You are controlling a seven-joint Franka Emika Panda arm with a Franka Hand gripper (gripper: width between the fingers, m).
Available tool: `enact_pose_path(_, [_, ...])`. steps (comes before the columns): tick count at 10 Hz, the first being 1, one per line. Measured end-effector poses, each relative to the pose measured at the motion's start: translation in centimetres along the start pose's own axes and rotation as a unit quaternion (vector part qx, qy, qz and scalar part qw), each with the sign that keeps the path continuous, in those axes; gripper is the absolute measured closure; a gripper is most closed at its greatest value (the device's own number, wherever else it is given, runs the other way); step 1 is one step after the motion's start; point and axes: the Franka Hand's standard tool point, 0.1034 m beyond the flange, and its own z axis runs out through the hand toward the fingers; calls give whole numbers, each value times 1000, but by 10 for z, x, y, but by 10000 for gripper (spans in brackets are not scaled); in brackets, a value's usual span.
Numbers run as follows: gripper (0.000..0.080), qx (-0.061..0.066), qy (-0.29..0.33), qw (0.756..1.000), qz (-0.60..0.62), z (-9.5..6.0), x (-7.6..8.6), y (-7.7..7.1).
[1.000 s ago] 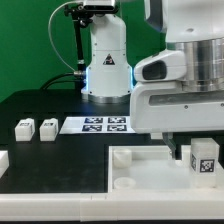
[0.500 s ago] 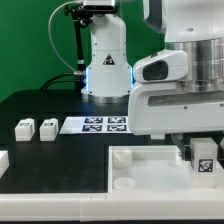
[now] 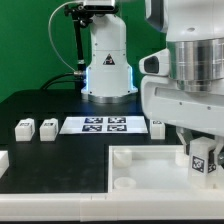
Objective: Assemble one leg
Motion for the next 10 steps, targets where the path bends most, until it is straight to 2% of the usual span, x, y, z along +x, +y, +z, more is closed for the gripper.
enact_pose_path(2, [507,5,-16,991,133,0,0,0])
enact_pose_path(3, [507,8,-21,975,221,0,-1,0])
enact_pose_path(7, [507,7,-20,933,359,-1,3,0])
enact_pose_path(8, [507,6,-19,935,355,-1,2,0])
enact_pose_path(9, [427,6,-19,936,350,0,1,0])
enact_pose_path(10, [290,6,-19,937,350,0,1,0])
